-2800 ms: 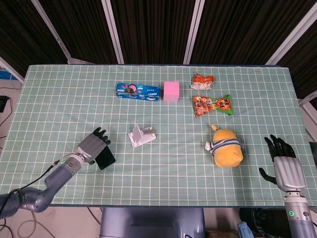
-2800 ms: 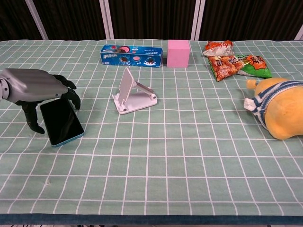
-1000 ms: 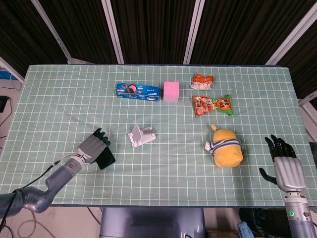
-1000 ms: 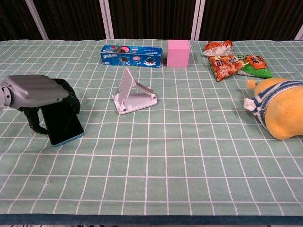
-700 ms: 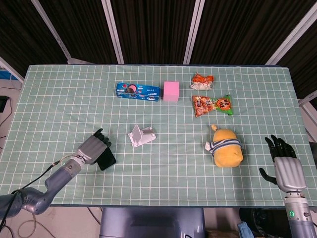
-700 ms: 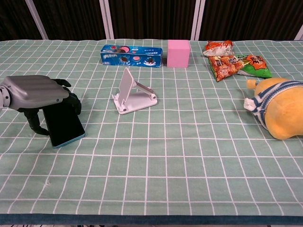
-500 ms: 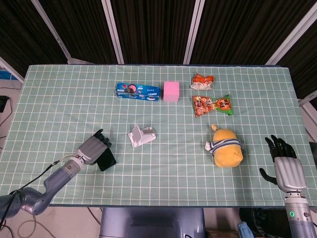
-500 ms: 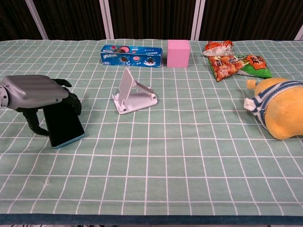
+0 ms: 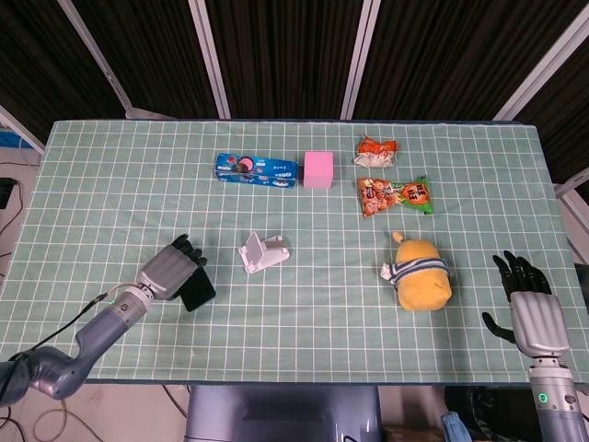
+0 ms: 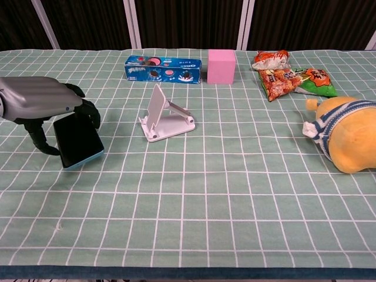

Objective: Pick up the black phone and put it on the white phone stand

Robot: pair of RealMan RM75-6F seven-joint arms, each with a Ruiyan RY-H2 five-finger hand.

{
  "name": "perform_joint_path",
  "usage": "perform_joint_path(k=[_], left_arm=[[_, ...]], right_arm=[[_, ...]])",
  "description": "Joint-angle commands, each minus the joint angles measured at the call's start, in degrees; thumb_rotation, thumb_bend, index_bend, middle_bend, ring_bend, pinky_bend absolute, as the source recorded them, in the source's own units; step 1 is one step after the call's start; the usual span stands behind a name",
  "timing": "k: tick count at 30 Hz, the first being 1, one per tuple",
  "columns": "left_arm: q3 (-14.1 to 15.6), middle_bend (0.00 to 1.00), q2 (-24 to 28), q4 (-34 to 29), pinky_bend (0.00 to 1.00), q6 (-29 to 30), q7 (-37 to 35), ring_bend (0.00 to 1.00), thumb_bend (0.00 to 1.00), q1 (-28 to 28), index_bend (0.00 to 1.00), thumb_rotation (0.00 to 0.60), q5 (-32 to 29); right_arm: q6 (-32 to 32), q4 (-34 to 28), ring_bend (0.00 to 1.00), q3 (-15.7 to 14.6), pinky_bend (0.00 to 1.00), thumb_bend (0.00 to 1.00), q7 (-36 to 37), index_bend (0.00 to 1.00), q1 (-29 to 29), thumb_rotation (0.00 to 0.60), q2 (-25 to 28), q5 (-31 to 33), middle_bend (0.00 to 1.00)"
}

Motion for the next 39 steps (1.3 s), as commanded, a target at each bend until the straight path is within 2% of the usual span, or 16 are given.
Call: perform_joint_path(k=[1, 6, 15, 22, 31, 39], left_arm=[[-0.4, 0.76, 0.4, -0.7, 0.13, 0.3, 0.5, 0.29, 0.51, -0.1, 0.70, 0.600, -0.2], [-2.1, 0.76, 1.1, -3.1, 0.13, 2.3, -0.1, 0.28, 0.51, 0.4, 0.70, 0.600, -1.3], [-7.8, 0.76, 0.6, -7.6, 0.11, 9.5, -3.7, 0.28, 0.51, 2.5, 0.70, 0.600, -5.8], [-11.9, 0.76, -3.1, -9.9, 0.04, 15.5, -7.8, 0.28, 0.50, 5.1, 0.70, 0.600, -10.5], [-18.0, 0.76, -10.3, -12.6, 0.03, 20.8, -11.2, 0.28, 0.50, 6.2, 0.70, 0.600, -19.7], [-23.1, 0.76, -14.0, -15.3, 0.03, 22.7, -14.8, 0.27, 0.50, 6.3, 0.70, 0.600, -26.6]], right_arm=[[0.0, 0.0, 0.00, 0.0, 0.14, 0.43, 0.0, 0.01, 0.0, 0.600, 0.0, 0.0, 0.00], [0.0, 0.0, 0.00, 0.0, 0.14, 0.42, 0.1, 0.01, 0.0, 0.600, 0.0, 0.0, 0.00], [-0.1, 0.1, 0.00, 0.0, 0.14, 0.42, 0.2, 0.01, 0.0, 0.600, 0.0, 0.0, 0.00], [-0.1, 0.1, 0.00, 0.0, 0.14, 0.43, 0.2, 0.01, 0.0, 0.600, 0.0, 0.0, 0.00], [-0.1, 0.1, 0.00, 0.0, 0.14, 0.43, 0.4, 0.01, 0.0, 0.600, 0.1, -0.1, 0.00], [-0.2, 0.2, 0.00, 0.0, 0.14, 0.42, 0.6, 0.01, 0.0, 0.600, 0.1, -0.1, 0.00]])
